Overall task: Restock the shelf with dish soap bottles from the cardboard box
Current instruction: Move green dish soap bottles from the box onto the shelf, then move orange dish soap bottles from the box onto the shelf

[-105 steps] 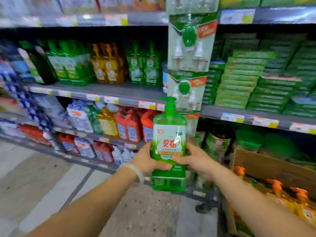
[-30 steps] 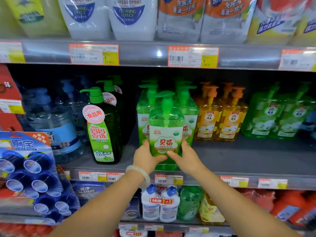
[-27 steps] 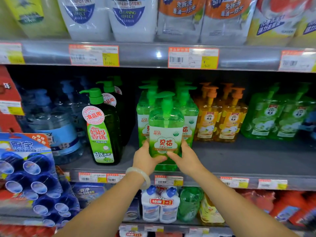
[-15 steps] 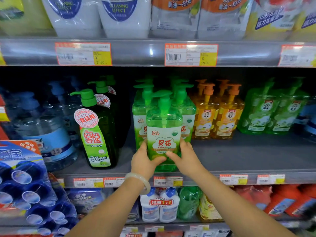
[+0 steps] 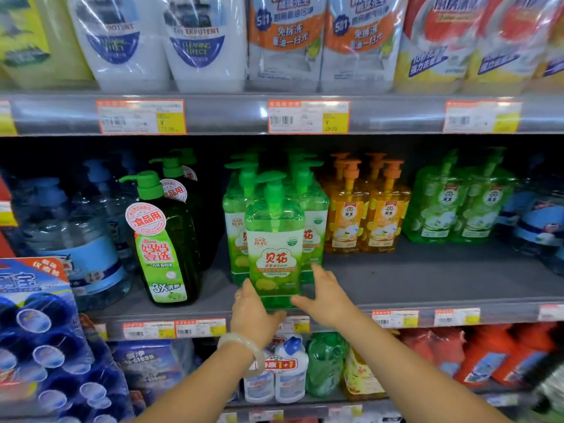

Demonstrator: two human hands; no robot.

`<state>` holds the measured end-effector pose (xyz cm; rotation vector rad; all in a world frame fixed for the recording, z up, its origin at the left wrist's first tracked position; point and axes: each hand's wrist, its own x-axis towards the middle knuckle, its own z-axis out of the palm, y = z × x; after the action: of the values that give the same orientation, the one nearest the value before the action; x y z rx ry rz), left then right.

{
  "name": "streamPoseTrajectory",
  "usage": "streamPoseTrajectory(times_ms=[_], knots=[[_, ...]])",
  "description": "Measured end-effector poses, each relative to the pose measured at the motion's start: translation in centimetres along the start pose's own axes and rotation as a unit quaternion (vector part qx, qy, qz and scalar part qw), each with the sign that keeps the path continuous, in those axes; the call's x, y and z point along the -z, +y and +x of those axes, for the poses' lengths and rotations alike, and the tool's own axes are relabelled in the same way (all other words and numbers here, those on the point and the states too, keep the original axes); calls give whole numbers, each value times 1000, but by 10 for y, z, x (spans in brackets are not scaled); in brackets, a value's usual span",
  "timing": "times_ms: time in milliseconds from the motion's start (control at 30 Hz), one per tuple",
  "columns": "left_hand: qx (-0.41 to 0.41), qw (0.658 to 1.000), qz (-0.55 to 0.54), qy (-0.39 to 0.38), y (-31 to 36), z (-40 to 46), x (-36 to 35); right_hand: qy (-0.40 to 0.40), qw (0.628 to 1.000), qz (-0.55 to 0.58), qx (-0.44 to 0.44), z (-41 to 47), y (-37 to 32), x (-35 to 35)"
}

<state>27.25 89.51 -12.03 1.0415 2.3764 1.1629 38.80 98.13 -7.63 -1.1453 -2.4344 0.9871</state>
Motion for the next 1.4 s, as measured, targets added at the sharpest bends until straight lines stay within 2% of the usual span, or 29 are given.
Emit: streamPoseTrajectory(times_ms=[100, 200, 367, 467, 700, 967, 1267, 1400], knots=[[24, 998, 49, 15, 15, -19, -4, -18, 999, -46, 15, -20, 11, 10], [34, 989, 136, -35, 37, -48, -15, -30, 989, -135, 43, -45, 29, 23], [-58, 948, 281, -140, 79, -97, -57, -35, 962, -265, 59, -96, 80, 52], [-132, 927, 316, -154, 112, -131, -93, -26, 952, -302, 36, -132, 121, 75], [-272, 875, 336, -218, 192, -209, -206, 9, 942, -323, -87, -243, 225, 150], [-448, 766, 349, -300, 299, -319, -343, 64, 912, -272, -300, -377, 345, 243], [-541, 666, 336, -389, 399, -404, -483, 126, 866, -232, -426, -468, 460, 322], [-553, 650, 322, -411, 447, -418, -553, 121, 857, -216, -451, -473, 518, 378]])
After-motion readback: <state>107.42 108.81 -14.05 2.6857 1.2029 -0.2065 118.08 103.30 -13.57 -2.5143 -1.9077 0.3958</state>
